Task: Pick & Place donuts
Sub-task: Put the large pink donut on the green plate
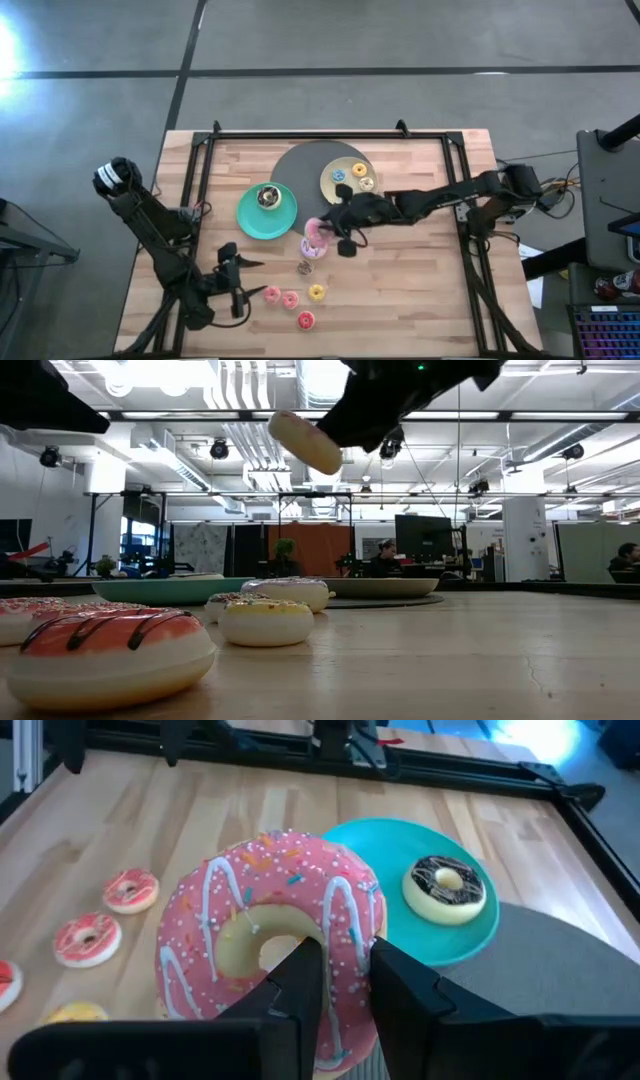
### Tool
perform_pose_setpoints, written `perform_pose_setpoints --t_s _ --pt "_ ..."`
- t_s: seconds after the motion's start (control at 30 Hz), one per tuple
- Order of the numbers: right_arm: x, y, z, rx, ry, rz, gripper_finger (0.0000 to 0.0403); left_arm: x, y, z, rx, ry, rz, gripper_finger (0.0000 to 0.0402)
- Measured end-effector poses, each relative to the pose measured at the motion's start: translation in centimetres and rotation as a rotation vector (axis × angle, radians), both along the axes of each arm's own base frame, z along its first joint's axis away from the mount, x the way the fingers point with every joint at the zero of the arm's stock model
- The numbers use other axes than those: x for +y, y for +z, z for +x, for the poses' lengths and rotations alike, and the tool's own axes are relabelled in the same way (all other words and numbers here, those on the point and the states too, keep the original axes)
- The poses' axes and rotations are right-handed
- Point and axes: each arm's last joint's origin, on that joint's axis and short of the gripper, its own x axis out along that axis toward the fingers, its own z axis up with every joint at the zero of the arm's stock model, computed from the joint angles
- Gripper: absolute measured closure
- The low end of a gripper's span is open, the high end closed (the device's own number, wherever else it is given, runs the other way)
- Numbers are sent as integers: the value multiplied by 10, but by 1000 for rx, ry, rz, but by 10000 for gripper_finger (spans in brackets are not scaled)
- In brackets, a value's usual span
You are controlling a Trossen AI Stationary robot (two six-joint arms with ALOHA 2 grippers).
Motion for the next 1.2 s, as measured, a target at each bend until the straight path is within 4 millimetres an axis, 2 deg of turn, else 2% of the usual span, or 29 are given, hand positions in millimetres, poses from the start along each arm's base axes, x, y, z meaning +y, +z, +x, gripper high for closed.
perform_pose_setpoints --t_s 0.23,0.4,0.67,0.83,1.0,1.2 --pt "-12 -13 39 26 15 -30 323 1 -1 0 -3 10 4 145" --pt "-31 -23 68 33 -2 -27 328 0 -1 -1 -3 13 -8 145" --pt "-60 -55 112 71 -13 24 334 1 -3 -4 11 24 -15 145" --pt "-73 -72 126 135 -41 40 327 4 -6 -7 27 40 -19 145" --pt "-82 -76 133 135 -53 61 321 5 -7 -8 35 50 -13 145" --pt "-84 -78 133 158 -42 55 313 6 -7 -8 35 55 -11 145"
